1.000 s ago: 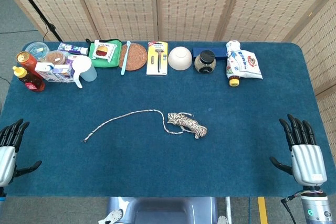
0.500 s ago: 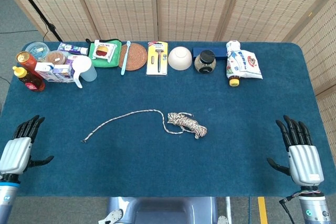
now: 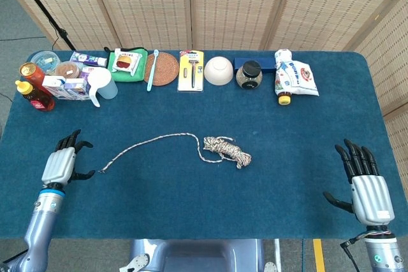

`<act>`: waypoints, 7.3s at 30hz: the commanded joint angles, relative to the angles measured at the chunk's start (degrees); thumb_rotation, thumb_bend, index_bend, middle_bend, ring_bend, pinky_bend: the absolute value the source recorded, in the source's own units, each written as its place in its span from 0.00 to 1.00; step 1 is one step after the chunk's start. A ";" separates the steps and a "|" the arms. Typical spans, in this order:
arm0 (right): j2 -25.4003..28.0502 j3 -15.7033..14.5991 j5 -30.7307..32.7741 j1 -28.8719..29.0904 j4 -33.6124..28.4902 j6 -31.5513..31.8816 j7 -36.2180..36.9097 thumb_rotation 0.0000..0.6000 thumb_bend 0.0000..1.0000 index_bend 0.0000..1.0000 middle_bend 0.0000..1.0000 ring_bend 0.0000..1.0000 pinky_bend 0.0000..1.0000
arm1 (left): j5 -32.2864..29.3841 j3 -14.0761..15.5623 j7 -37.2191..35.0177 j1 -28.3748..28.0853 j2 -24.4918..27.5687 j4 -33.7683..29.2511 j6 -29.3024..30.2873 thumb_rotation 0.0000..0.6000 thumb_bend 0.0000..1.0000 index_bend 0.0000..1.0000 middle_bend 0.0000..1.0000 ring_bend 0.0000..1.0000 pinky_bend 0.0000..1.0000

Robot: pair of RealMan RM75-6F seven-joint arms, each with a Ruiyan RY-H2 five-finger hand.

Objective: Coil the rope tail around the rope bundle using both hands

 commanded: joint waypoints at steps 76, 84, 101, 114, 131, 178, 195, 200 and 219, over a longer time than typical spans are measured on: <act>1.07 0.37 2.51 1.08 0.91 -2.06 3.80 1.00 0.00 0.00 0.00 0.00 0.00 | -20.71 -3.55 15.43 -13.45 -18.53 12.00 4.34 1.00 0.35 0.52 0.00 0.00 0.00; 1.16 0.40 2.55 1.05 0.90 -1.95 4.05 1.00 0.00 0.00 0.00 0.00 0.00 | -21.16 -3.65 15.74 -13.68 -19.15 12.83 4.15 1.00 0.35 0.52 0.00 0.00 0.00; 1.31 0.38 2.68 1.17 0.98 -2.21 4.64 1.00 0.00 0.00 0.00 0.00 0.00 | -21.28 -3.43 16.69 -14.00 -20.08 13.92 4.28 1.00 0.40 0.54 0.00 0.00 0.00; 1.28 0.37 2.76 1.22 1.06 -2.27 4.61 1.00 0.00 0.00 0.00 0.00 0.00 | -20.33 -3.52 16.32 -13.63 -19.48 13.45 4.65 1.00 0.45 0.56 0.00 0.00 0.00; 0.35 0.03 3.37 2.32 0.66 -4.69 2.83 1.00 0.00 0.00 0.00 0.00 0.00 | -16.57 -4.64 14.98 -13.34 -14.36 8.69 4.78 1.00 0.45 0.57 0.00 0.00 0.00; -22.78 7.94 61.71 45.62 5.87 -32.53 -25.44 1.00 0.00 0.00 0.00 0.00 0.00 | -11.68 -8.75 15.39 -17.08 0.85 -12.55 11.85 1.00 0.45 0.57 0.00 0.00 0.00; -26.89 7.25 60.57 46.86 10.08 -30.28 -25.20 1.00 0.00 0.17 0.10 0.00 0.02 | -10.92 -8.29 12.51 -16.18 3.81 -13.26 11.91 1.00 0.45 0.57 0.00 0.00 0.00; -28.86 7.01 59.97 47.14 12.78 -30.18 -25.20 1.00 0.00 0.21 0.12 0.02 0.11 | -10.58 -7.97 12.15 -16.00 4.29 -13.57 12.06 1.00 0.45 0.57 0.00 0.00 0.00; -30.48 5.75 52.81 44.17 17.78 -30.01 -21.37 1.00 0.00 0.42 0.40 0.33 0.54 | -10.51 -7.89 11.30 -15.97 5.59 -14.31 12.77 1.00 0.45 0.57 0.00 0.00 0.00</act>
